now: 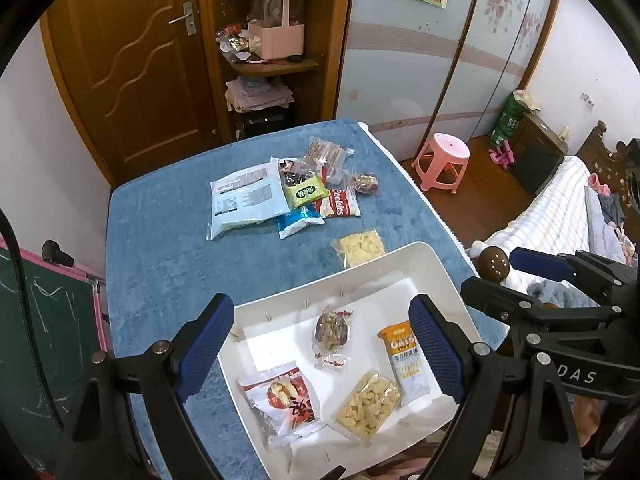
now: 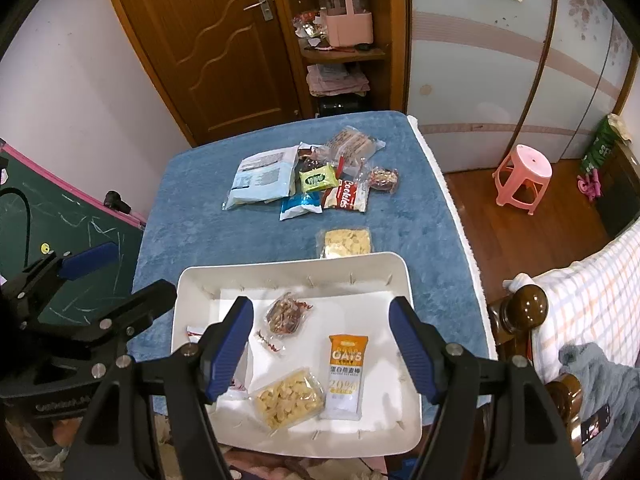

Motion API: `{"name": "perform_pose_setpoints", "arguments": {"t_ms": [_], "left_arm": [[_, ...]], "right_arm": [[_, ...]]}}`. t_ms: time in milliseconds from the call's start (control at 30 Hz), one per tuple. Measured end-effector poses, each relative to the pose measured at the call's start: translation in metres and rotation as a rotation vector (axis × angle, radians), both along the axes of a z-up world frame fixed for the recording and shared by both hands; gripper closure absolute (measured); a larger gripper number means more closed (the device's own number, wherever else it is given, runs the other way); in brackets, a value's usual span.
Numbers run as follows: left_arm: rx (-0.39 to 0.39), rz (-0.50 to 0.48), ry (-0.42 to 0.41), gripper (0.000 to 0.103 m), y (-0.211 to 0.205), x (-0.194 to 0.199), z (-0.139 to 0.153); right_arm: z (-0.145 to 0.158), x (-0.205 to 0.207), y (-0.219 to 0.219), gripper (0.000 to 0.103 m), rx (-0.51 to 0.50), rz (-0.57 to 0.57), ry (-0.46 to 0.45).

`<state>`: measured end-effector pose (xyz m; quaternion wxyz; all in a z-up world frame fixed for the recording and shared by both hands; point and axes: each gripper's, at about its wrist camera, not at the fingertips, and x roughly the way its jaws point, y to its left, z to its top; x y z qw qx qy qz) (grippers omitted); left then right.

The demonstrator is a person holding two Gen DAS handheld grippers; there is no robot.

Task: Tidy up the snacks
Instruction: 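Move both grippers back over the snack pile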

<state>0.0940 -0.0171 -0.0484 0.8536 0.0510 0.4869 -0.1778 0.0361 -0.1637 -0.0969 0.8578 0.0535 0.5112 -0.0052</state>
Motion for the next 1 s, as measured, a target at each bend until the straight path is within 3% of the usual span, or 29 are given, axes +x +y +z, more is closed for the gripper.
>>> {"name": "perform_pose_setpoints", "arguments": {"t_ms": [333, 600, 1000], "left_arm": [[-0.003, 0.036, -0.003, 0.014, -0.016, 0.033, 0.003], [0.007, 0.088, 0.006, 0.014, -0.028, 0.072, -0.005], [0.077, 0.161, 0.092, 0.014, -0.049, 0.140, -0.066]], "right_arm": [[0.005, 0.024, -0.038, 0.032, 0.042, -0.025, -0.048], [-0.008, 0.056, -0.071, 0.032, 0.041, -0.041, -0.038], [-0.037, 0.135, -0.113, 0.032, 0.069, -0.039, -0.008]]}}
